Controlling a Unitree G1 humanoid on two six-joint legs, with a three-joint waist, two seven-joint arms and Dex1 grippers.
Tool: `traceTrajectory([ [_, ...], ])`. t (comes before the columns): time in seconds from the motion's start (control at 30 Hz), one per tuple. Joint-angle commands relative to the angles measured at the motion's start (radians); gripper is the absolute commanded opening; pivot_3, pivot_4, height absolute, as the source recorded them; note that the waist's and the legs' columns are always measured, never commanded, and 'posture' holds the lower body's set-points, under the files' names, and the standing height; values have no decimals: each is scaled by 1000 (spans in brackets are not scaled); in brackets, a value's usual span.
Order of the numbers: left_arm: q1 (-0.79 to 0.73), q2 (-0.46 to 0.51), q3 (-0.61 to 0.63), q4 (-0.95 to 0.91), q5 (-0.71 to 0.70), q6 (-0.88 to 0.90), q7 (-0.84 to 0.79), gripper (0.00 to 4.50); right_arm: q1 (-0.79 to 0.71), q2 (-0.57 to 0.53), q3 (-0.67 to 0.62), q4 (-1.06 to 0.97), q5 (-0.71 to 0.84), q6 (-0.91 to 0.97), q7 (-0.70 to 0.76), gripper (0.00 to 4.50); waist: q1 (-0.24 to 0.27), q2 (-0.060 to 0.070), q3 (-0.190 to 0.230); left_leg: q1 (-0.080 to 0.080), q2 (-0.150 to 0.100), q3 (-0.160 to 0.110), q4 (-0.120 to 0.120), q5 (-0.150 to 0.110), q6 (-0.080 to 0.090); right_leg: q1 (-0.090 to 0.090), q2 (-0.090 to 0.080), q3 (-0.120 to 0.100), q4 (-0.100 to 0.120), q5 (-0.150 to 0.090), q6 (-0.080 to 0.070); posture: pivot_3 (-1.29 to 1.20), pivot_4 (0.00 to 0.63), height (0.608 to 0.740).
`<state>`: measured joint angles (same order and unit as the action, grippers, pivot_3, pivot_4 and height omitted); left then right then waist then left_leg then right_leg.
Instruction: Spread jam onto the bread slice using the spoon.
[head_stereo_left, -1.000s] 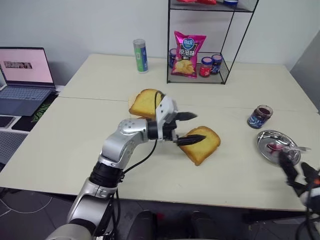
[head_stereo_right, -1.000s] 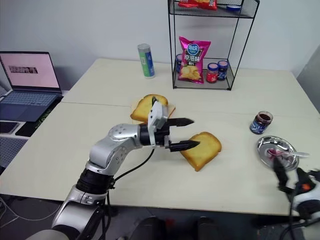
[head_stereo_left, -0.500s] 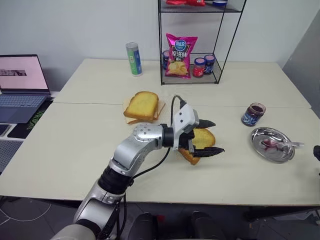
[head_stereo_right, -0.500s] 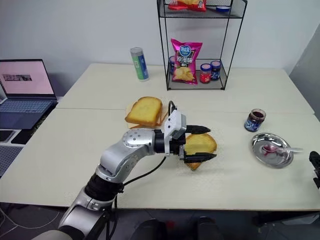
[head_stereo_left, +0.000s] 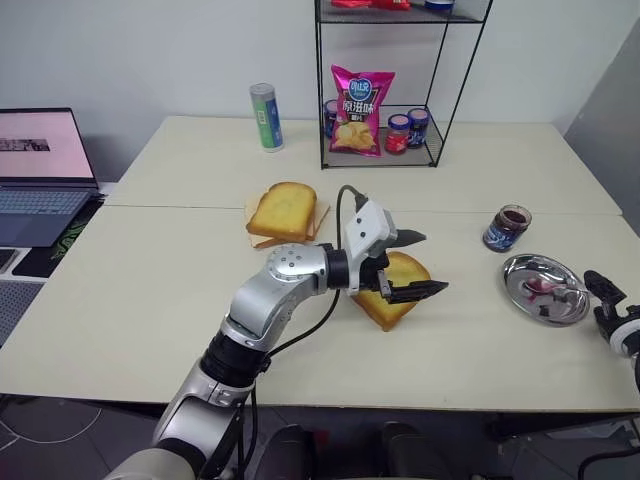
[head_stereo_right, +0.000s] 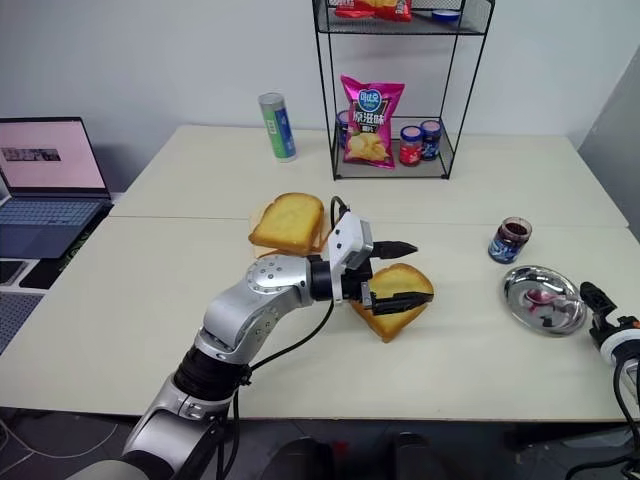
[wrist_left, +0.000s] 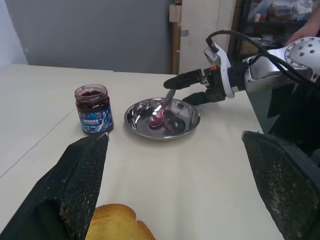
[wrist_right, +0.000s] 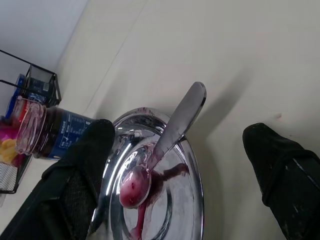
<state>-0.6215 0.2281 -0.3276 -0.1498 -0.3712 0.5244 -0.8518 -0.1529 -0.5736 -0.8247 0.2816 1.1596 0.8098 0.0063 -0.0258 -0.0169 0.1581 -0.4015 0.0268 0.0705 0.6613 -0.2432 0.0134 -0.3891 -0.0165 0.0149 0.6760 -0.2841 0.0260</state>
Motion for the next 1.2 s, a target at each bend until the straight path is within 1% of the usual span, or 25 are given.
traceTrajectory([
  [0.03, -12, -7, 4, -39, -4, 1, 5, 4464, -35, -17, 0, 10, -33, -35, 39, 4500, -1, 0, 0, 0, 0, 0, 0, 0, 0, 0, 0, 0, 0, 0, 0, 0, 150, 740],
  [0.37, -17, -4, 6, -44, -5, 10, 8, 4464, -80, 7, -16, 57, -70, -82, 71, 4500, -2, 0, 1, 0, 0, 0, -1, 0, 0, 0, 0, 0, -1, 0, 0, 0, 150, 740],
  [0.47, -14, -7, 7, -49, -7, 13, 14, 4500, -91, 6, -16, 77, -84, -95, 85, 4005, -2, 0, 1, 0, 0, 1, -1, 0, 0, 0, 0, 0, -1, 0, 0, 0, 150, 740],
  [0.63, 1, -3, 4, -77, -12, 29, 22, 4500, -103, 2, -8, 105, -107, -116, 114, 2722, -2, 0, 1, 0, 0, 1, -2, 0, 0, 0, 0, 0, -2, 0, 0, 0, 150, 740],
  [1.03, 11, 7, 5, -95, -6, 37, 31, 4500, -140, 2, 2, 162, -169, -164, 174, 32, -3, -1, 1, -1, 0, 1, -2, 0, 0, 0, 0, 0, -3, 0, 0, 0, 150, 740],
  [1.2, 11, 11, 9, -86, -5, 30, 32, 4500, -132, 7, 1, 134, -175, -164, 180, 32, -3, -3, 3, 0, 1, 0, -2, 0, 0, 0, 0, 0, -3, 0, 0, 0, 150, 740],
])
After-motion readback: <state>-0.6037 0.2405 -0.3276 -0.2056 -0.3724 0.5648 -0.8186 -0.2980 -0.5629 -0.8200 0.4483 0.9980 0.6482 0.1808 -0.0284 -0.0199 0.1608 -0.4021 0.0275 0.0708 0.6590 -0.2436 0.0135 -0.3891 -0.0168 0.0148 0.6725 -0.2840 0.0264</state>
